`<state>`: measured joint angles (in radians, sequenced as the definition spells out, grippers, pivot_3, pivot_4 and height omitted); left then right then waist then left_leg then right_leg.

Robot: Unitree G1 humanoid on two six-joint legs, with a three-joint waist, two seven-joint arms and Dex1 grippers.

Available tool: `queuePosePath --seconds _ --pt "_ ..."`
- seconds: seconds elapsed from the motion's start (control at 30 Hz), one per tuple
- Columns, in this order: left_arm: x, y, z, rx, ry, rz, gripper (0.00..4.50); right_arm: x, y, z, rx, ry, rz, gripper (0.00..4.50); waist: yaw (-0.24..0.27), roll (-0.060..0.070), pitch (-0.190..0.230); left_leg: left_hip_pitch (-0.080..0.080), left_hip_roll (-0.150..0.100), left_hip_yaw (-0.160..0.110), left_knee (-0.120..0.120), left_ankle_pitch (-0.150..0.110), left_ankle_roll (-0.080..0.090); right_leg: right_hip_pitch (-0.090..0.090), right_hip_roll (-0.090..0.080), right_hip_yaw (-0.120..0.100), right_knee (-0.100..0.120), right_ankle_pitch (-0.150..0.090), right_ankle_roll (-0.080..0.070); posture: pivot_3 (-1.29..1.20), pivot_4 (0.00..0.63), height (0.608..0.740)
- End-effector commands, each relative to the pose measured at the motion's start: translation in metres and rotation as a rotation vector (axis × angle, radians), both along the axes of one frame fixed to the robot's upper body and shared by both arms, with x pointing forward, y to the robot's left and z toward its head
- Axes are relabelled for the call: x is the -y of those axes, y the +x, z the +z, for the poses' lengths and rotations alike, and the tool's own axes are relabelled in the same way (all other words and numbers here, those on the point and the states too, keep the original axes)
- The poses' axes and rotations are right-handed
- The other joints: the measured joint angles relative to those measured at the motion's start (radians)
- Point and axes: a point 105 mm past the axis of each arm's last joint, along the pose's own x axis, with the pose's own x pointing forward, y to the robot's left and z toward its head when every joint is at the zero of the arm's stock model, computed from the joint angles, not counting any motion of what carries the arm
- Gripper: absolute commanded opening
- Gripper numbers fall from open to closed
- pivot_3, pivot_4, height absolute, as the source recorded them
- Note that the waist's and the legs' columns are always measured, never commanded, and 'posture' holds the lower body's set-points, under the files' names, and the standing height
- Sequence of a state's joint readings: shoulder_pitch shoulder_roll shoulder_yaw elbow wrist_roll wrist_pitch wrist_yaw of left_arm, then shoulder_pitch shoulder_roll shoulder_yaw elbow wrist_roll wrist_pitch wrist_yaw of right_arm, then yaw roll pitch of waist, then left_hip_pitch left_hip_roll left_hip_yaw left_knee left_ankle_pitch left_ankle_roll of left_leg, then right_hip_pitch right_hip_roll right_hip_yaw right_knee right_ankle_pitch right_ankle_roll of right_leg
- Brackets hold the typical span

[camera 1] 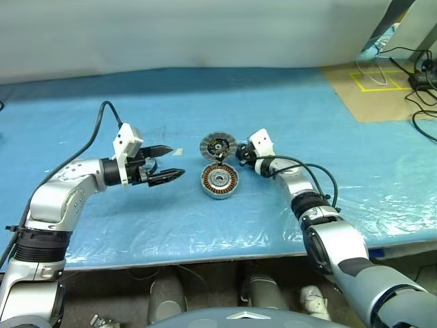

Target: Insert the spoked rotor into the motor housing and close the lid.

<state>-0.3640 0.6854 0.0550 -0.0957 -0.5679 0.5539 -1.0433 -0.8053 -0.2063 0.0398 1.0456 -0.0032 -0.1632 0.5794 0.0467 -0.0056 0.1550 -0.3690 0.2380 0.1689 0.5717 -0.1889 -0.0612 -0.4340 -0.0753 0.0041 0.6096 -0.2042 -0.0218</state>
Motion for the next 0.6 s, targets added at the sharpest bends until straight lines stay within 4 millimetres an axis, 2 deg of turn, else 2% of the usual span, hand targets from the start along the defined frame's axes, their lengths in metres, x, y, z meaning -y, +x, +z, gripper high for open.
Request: queuePosePath --seconds 0.03,0.17,0.23,0.3,0.47,0.6 --pt "0.004 -0.001 0.012 0.046 -0.006 -0.029 4.5 0.025 -0.011 -0.021 -0.067 -0.024 -0.04 0.58 0.006 0.0 0.0 0.0 0.0 0.0 0.0 0.0 0.0 0.0 0.0 0.0 -0.001 0.0 0.0 0.0 0.15 0.74" --pt "0.005 -0.002 0.011 0.042 -0.002 -0.038 4.5 0.055 -0.02 -0.013 -0.034 -0.016 -0.076 0.58 0.022 0.0 0.0 -0.001 -0.001 0.0 -0.001 0.0 0.0 0.001 -0.001 0.0 -0.003 0.0 0.0 0.0 0.15 0.74" --pt "0.007 -0.002 0.01 0.038 -0.002 -0.045 4.5 0.076 -0.036 -0.013 -0.033 -0.027 -0.099 0.58 0.031 0.0 0.0 -0.001 -0.001 0.0 -0.001 0.0 0.0 0.001 -0.001 -0.001 -0.003 0.0 0.0 0.0 0.15 0.74" --pt "0.007 -0.001 0.011 0.036 -0.003 -0.05 4.5 0.086 -0.051 -0.014 -0.041 -0.037 -0.106 0.58 0.04 0.0 0.0 -0.001 -0.001 0.0 -0.002 0.0 0.0 0.001 -0.001 -0.001 -0.004 -0.001 0.001 0.0 0.15 0.74" --pt "0.013 0.002 0.012 0.032 0.003 -0.081 4.5 0.091 -0.085 -0.016 -0.081 -0.031 -0.108 0.58 0.03 -0.001 0.0 0.002 -0.001 0.0 -0.005 0.0 0.0 0.002 0.0 0.0 -0.005 -0.001 0.002 0.0 0.15 0.74" --pt "0.016 0.003 0.014 0.031 0.014 -0.111 4.5 0.081 -0.096 -0.02 -0.108 -0.036 -0.099 0.58 0.019 -0.001 0.0 0.003 -0.001 0.0 -0.007 0.0 0.0 0.001 0.0 0.001 -0.005 -0.002 0.003 0.0 0.15 0.74"
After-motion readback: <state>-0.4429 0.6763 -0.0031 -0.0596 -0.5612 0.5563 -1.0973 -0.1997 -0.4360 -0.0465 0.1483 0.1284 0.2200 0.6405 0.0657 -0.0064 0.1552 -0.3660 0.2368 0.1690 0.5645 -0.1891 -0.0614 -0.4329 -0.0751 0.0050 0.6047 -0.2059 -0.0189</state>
